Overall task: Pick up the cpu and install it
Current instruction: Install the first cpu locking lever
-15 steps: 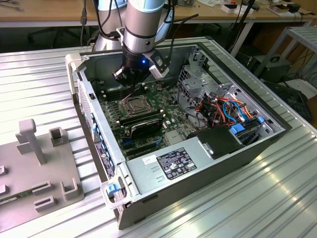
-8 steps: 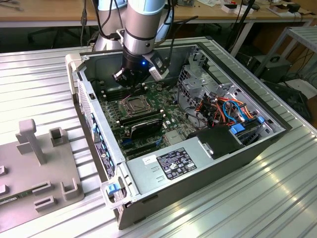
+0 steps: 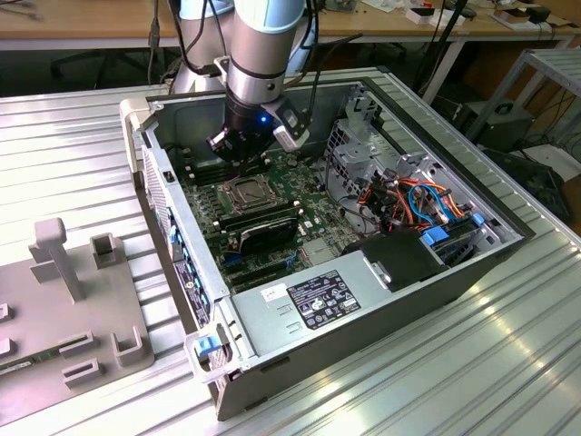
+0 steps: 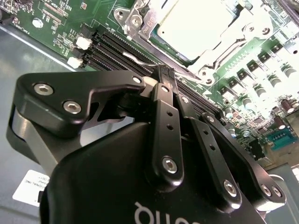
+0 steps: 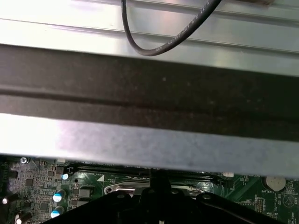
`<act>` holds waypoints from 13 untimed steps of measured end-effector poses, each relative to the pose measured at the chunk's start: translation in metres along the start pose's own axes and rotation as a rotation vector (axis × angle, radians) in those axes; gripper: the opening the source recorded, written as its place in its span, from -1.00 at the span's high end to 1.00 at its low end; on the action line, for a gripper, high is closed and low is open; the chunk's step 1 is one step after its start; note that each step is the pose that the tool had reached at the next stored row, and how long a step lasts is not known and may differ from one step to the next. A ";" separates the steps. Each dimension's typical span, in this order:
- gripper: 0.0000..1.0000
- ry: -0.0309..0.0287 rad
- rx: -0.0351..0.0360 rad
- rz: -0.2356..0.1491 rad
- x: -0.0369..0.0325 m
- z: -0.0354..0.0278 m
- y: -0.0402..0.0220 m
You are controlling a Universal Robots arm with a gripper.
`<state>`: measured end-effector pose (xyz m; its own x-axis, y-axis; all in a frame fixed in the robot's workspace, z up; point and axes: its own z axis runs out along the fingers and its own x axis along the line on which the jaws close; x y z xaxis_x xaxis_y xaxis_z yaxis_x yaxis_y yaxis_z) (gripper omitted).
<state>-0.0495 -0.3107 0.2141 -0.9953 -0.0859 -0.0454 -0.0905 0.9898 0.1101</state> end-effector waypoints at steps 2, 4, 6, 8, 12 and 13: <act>0.79 -0.0001 0.0000 0.000 -0.0023 0.0002 -0.0002; 0.79 0.0000 0.0001 0.000 -0.0038 0.0003 -0.0004; 0.79 -0.0001 0.0000 0.000 -0.0039 0.0003 -0.0004; 0.79 -0.0001 0.0001 0.000 -0.0040 0.0003 -0.0003; 0.79 -0.0001 0.0001 0.000 -0.0041 0.0008 0.0013; 0.79 0.0000 0.0001 0.000 -0.0042 0.0009 0.0024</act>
<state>-0.0455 -0.3079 0.2136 -0.9953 -0.0859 -0.0454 -0.0904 0.9898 0.1100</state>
